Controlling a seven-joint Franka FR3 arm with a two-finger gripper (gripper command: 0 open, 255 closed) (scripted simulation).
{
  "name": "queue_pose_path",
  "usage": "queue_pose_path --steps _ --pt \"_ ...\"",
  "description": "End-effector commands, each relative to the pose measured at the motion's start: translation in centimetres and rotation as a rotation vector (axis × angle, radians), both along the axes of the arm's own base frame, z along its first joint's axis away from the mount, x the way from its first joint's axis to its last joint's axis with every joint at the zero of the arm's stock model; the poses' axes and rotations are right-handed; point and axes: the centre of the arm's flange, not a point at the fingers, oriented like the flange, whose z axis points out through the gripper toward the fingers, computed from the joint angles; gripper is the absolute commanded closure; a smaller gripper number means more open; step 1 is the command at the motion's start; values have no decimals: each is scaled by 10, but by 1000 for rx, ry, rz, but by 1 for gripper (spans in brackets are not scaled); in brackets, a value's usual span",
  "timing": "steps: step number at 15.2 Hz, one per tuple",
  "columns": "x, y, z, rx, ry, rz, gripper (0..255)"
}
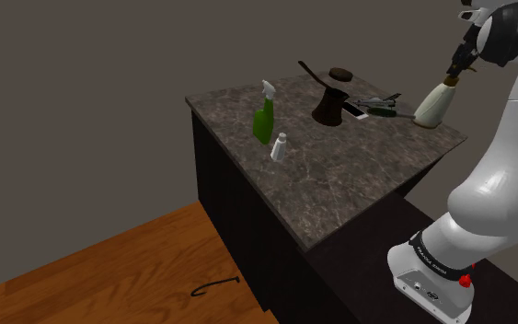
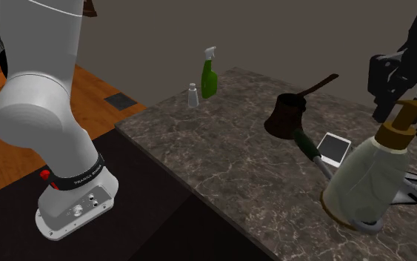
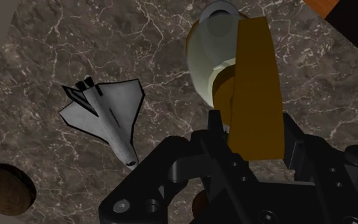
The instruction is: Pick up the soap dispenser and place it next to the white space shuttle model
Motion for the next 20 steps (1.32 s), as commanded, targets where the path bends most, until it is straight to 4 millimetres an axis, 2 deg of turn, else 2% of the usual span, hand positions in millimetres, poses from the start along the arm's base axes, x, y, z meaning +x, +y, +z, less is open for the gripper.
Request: queue_pose_path --steps 1,16,20 --pt "0 0 -11 -1 -1 0 255" --pt "0 0 -90 -1 -1 0 255" --pt "0 0 -90 -1 -1 0 255"
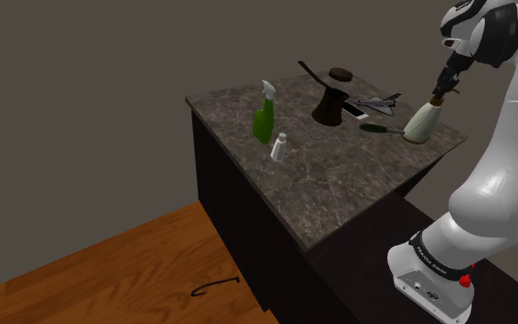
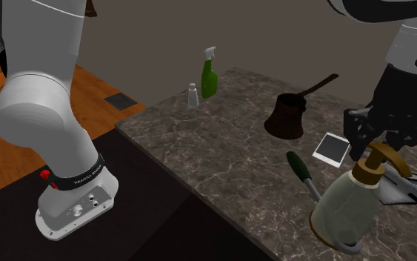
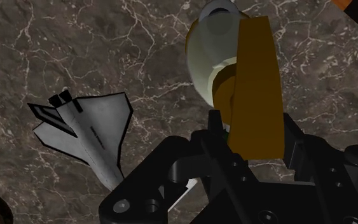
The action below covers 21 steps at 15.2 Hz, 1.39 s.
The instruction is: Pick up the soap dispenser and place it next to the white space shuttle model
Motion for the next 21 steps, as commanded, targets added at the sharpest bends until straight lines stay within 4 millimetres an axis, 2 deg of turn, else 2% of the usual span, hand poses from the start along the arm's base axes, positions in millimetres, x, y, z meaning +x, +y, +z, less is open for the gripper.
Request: queue_pose_path --steps 1,4,5,10,14,21 --pt "1 1 -1 2 0 2 255" --pt "1 1 -1 2 0 2 255" --pt "2 1 -1 2 0 2 0" --pt "1 1 -1 2 0 2 0" --pt "2 3 49 2 0 2 0" --pt "2 3 49 2 0 2 0"
